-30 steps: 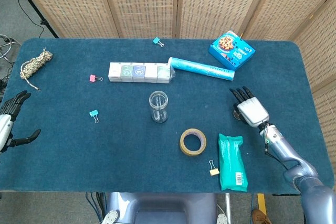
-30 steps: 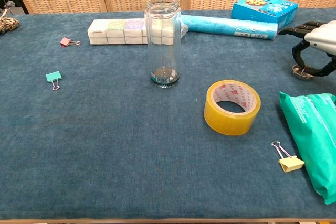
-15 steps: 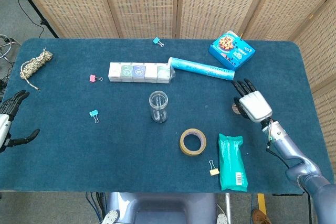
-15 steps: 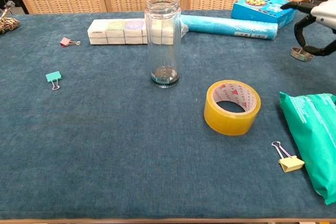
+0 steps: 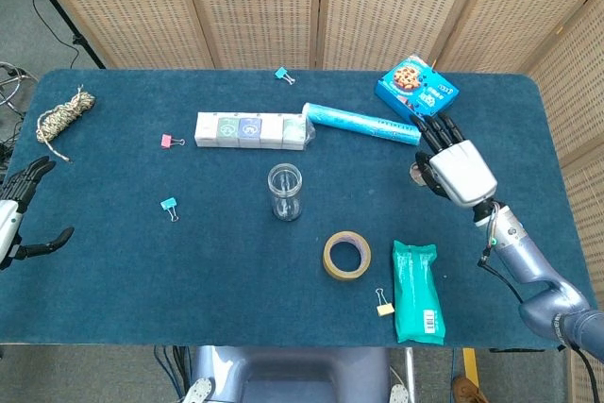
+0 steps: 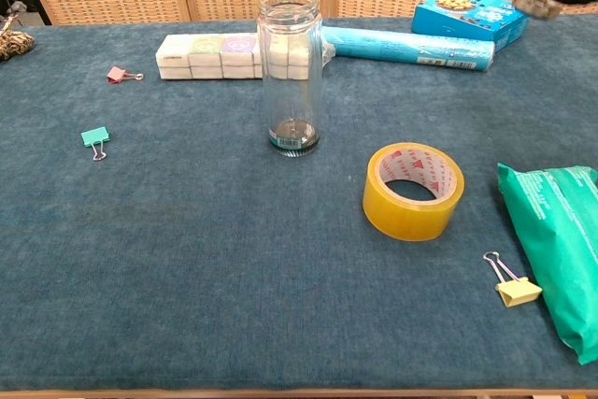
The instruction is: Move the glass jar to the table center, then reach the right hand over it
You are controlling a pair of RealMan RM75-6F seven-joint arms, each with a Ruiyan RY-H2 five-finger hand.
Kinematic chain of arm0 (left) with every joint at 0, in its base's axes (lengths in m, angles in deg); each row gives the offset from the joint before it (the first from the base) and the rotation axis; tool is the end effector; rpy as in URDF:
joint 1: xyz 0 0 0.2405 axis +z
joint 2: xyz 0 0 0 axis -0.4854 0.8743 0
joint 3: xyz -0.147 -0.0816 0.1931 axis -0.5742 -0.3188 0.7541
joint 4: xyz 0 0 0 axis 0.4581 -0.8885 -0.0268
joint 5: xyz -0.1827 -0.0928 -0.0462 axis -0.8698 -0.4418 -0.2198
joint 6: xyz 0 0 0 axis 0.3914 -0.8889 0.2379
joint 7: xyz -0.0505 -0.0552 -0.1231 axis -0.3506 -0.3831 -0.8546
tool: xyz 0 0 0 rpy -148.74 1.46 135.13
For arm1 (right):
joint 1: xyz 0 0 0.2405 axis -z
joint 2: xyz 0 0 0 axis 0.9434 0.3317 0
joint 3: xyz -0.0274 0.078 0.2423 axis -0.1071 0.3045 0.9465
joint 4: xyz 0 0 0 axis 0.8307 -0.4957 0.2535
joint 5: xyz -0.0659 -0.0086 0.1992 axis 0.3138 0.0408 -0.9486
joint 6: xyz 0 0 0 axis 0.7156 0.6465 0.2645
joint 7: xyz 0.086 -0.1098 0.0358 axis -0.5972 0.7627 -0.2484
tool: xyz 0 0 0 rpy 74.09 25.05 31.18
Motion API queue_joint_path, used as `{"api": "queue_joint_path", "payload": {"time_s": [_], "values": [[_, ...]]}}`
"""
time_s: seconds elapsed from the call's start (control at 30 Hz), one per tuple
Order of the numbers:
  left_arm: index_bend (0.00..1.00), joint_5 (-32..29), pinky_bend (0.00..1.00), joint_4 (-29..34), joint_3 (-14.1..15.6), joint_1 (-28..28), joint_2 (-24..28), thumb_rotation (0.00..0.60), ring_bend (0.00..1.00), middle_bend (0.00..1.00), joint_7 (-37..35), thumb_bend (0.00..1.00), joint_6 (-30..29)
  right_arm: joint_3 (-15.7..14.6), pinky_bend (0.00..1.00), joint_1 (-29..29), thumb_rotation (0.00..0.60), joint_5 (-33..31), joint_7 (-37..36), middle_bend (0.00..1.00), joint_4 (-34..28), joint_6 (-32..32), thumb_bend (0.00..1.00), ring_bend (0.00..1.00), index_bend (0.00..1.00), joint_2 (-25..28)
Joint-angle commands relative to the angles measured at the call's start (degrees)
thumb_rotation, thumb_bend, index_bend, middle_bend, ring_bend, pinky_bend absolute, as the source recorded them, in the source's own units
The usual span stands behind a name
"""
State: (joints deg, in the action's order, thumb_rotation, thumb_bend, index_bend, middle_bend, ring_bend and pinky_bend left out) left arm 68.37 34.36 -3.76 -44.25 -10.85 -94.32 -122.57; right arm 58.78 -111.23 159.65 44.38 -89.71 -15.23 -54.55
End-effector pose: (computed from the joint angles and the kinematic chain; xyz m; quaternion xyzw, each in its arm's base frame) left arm -0.2816 0.2460 0.2071 -0.5607 -0.4850 -0.4862 0.4627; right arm -0.2031 -0.3894 0.1341 0.7391 -0.1568 0.4344 0.4903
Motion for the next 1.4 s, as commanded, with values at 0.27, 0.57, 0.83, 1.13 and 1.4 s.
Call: {"api": "queue_joint_path", "payload": {"time_s": [0.27, 0.57, 0.83, 1.13, 1.4], "values": [[0.00, 0.62, 0.00, 0.64, -0.07, -0.56, -0.26, 0.600, 0.00, 0.00, 1.87, 0.28, -0.13, 6.36, 0.00, -5.89, 0.600, -3.06, 7.98, 0.00, -11.30, -4.69, 0.53, 0.00, 0.60, 3.77], [0.00, 0.25, 0.00, 0.41, -0.04, -0.18, 0.24, 0.600, 0.00, 0.00, 0.70, 0.28, -0.54, 9.96, 0.00, -11.03, 0.600, -3.97, 14.76, 0.00, -19.16, -7.20, 0.53, 0.00, 0.60, 2.03], [0.00, 0.29, 0.00, 0.92, 0.19, 0.70, 0.98, 0.600, 0.00, 0.00, 0.70, 0.28, -1.78, 9.94, 0.00, -14.87, 0.600, -4.76, 24.12, 0.00, -20.86, -10.31, 0.53, 0.00, 0.61, -2.50], [0.00, -0.32, 0.00, 1.77, 0.09, 1.44, 1.50, 0.600, 0.00, 0.00, 1.11, 0.28, -2.58, 11.64, 0.00, -18.18, 0.600, -8.35, 28.77, 0.00, -20.15, -12.48, 0.53, 0.00, 0.61, -6.51], [0.00, 0.25, 0.00, 1.35, 0.22, 1.40, 1.68, 0.600, 0.00, 0.00, 0.04, 0.28, -2.42, 10.84, 0.00, -19.71, 0.600, -7.53, 31.22, 0.00, -17.57, -12.45, 0.53, 0.00, 0.61, -8.34]]}}
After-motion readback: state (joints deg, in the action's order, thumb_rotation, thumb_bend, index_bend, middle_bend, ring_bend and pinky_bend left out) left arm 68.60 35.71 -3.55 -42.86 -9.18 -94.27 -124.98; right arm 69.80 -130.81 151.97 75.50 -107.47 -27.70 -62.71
